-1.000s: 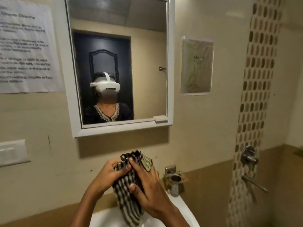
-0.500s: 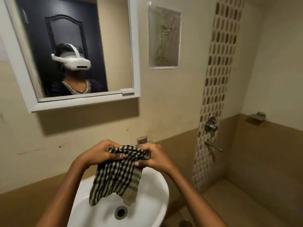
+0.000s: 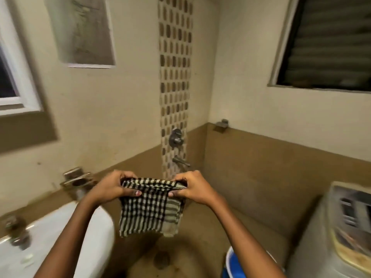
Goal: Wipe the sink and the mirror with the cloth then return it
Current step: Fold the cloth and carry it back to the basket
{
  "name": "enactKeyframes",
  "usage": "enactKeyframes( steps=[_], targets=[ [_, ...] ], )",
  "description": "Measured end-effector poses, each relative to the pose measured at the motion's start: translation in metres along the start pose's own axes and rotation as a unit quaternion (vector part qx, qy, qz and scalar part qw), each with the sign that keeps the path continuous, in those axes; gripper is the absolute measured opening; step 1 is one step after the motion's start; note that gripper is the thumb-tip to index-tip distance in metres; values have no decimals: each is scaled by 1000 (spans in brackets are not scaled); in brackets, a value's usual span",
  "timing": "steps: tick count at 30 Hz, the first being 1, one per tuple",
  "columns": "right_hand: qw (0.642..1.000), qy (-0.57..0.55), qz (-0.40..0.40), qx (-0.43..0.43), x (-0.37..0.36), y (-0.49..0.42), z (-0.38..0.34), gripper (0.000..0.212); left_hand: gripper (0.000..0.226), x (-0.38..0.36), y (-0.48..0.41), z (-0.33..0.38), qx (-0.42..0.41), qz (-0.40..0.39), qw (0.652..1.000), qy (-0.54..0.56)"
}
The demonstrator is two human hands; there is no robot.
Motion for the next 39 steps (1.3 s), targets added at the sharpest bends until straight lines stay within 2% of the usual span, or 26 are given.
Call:
enactKeyframes(
  steps=[8, 12, 19, 25, 28, 33, 35, 39],
  targets=[
    [976, 54, 126, -169, 154, 160, 133, 23, 15, -187, -127, 157, -125, -102, 987, 27],
    [942, 80, 208, -253, 233, 263, 185, 22, 28, -288, -166, 255, -203, -150, 964, 87],
    [870, 95, 331, -353, 344, 411, 229, 22, 31, -434, -200, 391, -242, -174, 930, 217],
    [820, 105, 389, -406, 414, 487, 266, 15, 35, -515, -230, 498, -240, -184, 916, 265],
    [786, 110, 444, -416, 446, 515, 287, 13, 38, -544, -248, 543, -256, -189, 909, 271],
    [719, 145, 523, -435, 484, 547, 323, 15, 37, -590, -271, 602, -279, -139, 917, 250],
    [701, 152, 525, -459, 489, 556, 340, 17, 34, -608, -274, 617, -273, -131, 923, 236],
    [692, 145, 479, -520, 484, 571, 373, 18, 29, -630, -276, 628, -287, -139, 924, 212]
  ],
)
Point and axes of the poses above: each hand's wrist, its own y-axis away from the middle knuckle, its own x-axis out of the back of the hand, z = x × y, the point moved 5 cm from there along -y, towards the middle knuckle, and after that the axes turned 6 degrees about -y, right-handed, at the moved point
